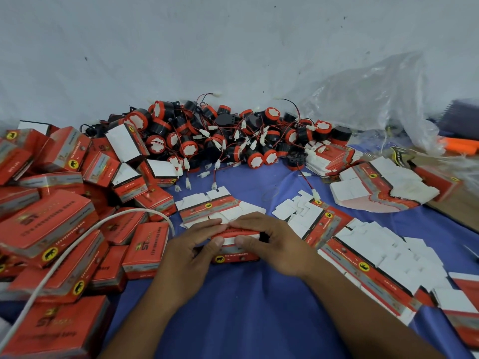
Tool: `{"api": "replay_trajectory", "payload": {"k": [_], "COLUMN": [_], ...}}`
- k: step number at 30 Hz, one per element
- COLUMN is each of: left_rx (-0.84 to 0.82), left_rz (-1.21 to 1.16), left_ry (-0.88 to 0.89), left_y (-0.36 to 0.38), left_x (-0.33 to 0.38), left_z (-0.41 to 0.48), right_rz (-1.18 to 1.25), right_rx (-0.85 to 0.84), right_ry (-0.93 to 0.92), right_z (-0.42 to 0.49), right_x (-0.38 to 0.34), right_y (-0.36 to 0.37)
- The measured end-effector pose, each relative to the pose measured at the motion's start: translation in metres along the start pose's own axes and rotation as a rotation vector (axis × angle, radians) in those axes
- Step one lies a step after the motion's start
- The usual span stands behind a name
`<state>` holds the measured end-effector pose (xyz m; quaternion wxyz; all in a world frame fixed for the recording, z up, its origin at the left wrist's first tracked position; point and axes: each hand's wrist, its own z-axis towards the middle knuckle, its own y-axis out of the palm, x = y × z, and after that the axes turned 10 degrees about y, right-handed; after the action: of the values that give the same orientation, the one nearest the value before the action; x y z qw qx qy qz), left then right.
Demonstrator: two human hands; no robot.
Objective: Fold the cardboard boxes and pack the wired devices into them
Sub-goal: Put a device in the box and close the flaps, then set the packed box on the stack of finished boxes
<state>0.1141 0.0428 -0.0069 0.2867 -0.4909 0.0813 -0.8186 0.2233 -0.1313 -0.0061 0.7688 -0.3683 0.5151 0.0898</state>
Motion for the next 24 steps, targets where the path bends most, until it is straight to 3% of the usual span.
{"api": "replay_trajectory", "payload": {"k": [10, 18, 24], "left_rx": [0.017, -0.117, -0.235], "left_rz": [0.098, 0.305, 0.638], "left_ry": [0.081, 0.113, 0.199], "left_y": [0.001, -0.001, 0.003], "left_x": [-0.008, -0.009, -0.001], "left_z": [-0.002, -0.003, -0.005], "right_rz": [-0.227, -0.518, -0.566], "right_rx": [-0.005, -0.039, -0.087], "right_ry": [-0.106, -0.287, -0.212], "right_z": [-0.004, -0.01, -0.011], "right_x": [0.003, -0.002, 0.006], "right_y": [0.006, -0.001, 0.002]}}
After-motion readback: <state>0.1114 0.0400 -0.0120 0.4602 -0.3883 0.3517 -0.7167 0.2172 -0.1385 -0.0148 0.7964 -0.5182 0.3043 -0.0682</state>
